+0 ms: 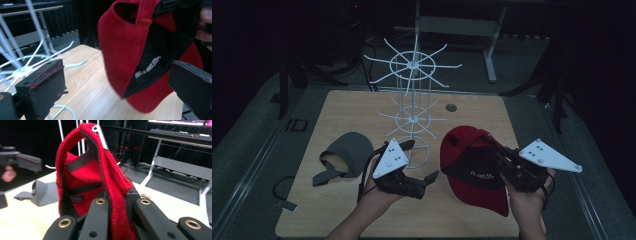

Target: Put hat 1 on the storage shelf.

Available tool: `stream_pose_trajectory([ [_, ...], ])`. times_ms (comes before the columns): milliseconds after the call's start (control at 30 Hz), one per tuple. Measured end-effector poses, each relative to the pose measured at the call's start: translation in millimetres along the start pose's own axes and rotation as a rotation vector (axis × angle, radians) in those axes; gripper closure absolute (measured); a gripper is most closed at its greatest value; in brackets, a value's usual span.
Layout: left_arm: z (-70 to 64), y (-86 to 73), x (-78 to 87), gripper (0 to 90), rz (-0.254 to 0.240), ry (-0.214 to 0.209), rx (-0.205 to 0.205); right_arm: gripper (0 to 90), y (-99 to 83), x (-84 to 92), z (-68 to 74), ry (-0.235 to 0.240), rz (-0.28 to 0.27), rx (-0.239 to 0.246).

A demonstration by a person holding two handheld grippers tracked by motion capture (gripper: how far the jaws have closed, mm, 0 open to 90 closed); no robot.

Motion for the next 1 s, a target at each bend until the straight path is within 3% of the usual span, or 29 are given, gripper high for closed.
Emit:
stream_pose_trajectory([
  [367, -7.2, 28.7, -30.2, 1.9, 0.033, -0.011, -0.051, 85.7, -0.1, 2.3, 10.2, 0.056, -0.013, 0.013],
  [533, -6.7, 38.6, -38.9, 7.4, 0.031, -0.014, -0.058, 85.7, 0.8, 3.3, 12.0, 0.067, -0.013, 0.022],
  [633, -6.8, 41.5, -41.6, 15.0, 0.032, -0.009, -0.065, 85.7, 0.8, 3.2, 12.2, 0.075, -0.015, 0.021],
  [667, -7.5, 43.9, -43.9, 15.0, 0.034, -0.029, -0.070, 85.7, 0.9, 3.2, 12.5, 0.072, -0.014, 0.025],
  [800, -9.4, 47.4, -48.2, 35.6, 0.051, -0.007, -0.075, 85.7, 0.6, 0.8, 12.1, 0.065, -0.006, 0.027],
  [833, -10.1, 48.0, -49.6, 44.1, 0.063, 0.004, -0.082, 85.7, 0.2, -0.2, 11.3, 0.072, -0.004, 0.023],
  [1000, -11.6, 51.0, -53.3, 69.7, 0.054, 0.006, -0.058, 85.7, -2.6, -3.9, 11.2, 0.064, 0.003, 0.022],
])
Point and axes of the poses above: each handheld gripper's, and its own axes: x roughly backward along the jaws, y roughly out of its top, z roughly to its left, the point moved 3 cm from there along -x, roughly forward along the jaws, and after that the axes turned 15 degrees about z, right-handed, at the moved point
